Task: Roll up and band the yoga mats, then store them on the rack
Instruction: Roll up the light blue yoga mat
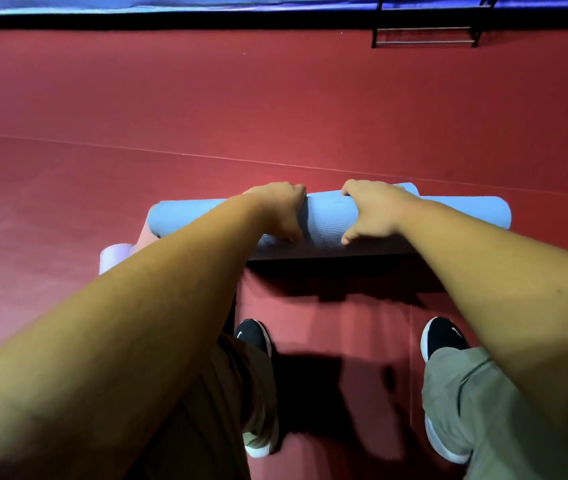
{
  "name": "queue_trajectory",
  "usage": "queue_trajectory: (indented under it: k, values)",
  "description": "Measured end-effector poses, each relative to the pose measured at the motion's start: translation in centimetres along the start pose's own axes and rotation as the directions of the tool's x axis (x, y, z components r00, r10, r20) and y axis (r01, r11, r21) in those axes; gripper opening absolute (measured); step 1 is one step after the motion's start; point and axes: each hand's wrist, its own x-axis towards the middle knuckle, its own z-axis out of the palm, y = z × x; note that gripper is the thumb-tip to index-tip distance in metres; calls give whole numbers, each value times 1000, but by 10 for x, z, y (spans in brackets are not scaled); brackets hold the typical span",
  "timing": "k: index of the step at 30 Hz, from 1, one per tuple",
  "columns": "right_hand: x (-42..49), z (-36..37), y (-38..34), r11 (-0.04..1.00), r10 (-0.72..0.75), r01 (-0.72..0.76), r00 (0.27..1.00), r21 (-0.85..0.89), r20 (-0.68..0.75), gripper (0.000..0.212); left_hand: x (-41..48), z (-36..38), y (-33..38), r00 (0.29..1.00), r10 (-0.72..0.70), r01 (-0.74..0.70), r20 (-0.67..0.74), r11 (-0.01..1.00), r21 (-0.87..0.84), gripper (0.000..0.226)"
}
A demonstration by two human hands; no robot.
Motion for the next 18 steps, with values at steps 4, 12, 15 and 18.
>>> queue_trajectory:
  k: [4,12,15,18]
  values:
    - [1,-1,2,999,14,-15,999,37,36,112,-6,3,9,999,3,5,-49,984,179,107]
    - [2,4,3,999,-26,28,998,-38,54,113,-3,-10,7,1000,-4,5,-26,999,37,81]
    - [2,5,3,1000,-24,24,999,-17,34,105,-1,-7,6,1000,-1,1,-24,1000,17,81]
    - [3,3,7,999,-3,2,1000,37,30,103,-2,-2,5,1000,-4,5,-31,999,38,80]
